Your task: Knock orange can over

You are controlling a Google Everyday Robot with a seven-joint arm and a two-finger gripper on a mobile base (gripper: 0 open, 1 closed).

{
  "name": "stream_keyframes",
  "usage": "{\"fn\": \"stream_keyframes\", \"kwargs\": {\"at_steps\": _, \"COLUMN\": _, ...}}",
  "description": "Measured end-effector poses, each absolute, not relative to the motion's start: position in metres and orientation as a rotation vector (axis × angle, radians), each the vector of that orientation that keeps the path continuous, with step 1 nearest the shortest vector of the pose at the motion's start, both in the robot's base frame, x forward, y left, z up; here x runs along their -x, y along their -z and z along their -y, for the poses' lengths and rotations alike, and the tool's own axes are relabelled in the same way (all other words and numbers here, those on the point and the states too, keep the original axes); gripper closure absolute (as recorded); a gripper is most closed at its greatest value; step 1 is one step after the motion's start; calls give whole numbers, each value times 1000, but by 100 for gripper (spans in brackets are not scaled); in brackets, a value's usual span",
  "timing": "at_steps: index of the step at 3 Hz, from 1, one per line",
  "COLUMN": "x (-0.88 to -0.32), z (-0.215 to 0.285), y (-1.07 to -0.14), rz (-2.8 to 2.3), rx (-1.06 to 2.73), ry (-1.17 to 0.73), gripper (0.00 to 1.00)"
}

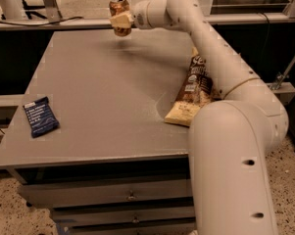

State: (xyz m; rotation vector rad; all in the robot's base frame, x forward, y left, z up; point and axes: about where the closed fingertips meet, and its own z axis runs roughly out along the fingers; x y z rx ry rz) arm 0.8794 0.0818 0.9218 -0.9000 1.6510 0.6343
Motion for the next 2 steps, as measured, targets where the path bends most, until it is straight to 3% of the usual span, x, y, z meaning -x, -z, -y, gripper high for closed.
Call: {"fn": "stream_keyframes", "kwargs": {"at_steps": 2, "x": -789, "z": -71, "y": -961, "rz": -1541, "rx": 1266, "ry": -672, "gripper": 100}}
